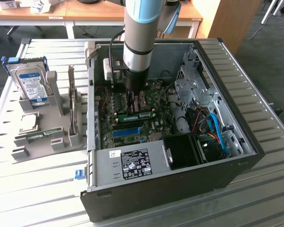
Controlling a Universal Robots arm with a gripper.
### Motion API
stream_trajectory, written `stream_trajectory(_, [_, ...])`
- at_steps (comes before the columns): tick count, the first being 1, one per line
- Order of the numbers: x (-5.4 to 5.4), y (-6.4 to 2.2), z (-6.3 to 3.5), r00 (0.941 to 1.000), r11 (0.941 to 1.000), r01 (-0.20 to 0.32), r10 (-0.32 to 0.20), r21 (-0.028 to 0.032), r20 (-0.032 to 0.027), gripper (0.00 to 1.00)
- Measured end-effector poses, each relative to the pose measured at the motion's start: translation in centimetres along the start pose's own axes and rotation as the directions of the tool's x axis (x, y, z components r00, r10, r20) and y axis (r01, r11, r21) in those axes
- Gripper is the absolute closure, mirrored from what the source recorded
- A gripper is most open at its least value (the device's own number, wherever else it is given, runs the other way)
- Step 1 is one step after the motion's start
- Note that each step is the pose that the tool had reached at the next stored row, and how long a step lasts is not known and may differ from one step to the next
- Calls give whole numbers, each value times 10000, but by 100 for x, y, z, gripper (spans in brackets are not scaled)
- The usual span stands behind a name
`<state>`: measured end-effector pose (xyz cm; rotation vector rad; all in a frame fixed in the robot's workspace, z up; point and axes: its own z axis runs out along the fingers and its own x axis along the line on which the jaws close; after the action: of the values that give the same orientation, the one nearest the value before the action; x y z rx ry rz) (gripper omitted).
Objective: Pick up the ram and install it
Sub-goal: 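Press down the ram until it locks into place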
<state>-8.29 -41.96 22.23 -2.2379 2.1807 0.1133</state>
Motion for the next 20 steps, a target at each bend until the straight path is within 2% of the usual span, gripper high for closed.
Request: stream_trajectory(20, [0,0,5,10000,10000,0,0,1,1,89])
